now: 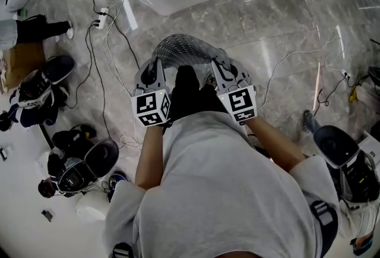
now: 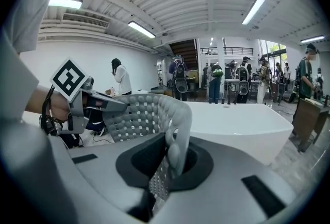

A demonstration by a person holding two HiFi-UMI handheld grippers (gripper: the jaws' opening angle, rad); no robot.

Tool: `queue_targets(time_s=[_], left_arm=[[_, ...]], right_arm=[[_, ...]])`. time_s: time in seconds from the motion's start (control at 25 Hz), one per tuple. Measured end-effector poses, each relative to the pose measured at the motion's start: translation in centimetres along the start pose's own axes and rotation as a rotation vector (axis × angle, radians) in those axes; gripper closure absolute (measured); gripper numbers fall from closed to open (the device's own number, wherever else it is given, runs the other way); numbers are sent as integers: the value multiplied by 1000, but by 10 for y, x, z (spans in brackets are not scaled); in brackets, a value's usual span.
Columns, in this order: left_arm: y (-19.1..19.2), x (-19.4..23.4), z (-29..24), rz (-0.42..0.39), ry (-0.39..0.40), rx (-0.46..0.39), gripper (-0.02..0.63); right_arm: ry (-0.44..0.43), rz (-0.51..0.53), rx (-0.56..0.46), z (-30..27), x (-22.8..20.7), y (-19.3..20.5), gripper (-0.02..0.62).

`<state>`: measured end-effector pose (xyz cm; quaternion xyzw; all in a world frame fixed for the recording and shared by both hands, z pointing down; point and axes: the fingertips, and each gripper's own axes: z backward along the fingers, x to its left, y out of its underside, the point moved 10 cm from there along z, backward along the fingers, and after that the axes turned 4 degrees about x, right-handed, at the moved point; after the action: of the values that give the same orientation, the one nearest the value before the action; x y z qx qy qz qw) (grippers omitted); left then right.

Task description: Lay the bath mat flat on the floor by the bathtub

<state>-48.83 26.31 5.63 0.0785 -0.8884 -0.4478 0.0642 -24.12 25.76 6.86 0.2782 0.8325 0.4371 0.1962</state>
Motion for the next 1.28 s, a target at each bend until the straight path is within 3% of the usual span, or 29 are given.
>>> queue_targets(time_s=[0.48,0.72,1.28], left_arm=[[-46,3,-86,-62,103,38,577],[-62,13,-134,-127,206,87,577],[-75,28,-265,-224,335,156,577]], right_arm=[[64,-26,68,-42,-53,-22,572],[138,-149,97,-64,-74,-17,574],[281,-254,218,-145,-113,1,574]])
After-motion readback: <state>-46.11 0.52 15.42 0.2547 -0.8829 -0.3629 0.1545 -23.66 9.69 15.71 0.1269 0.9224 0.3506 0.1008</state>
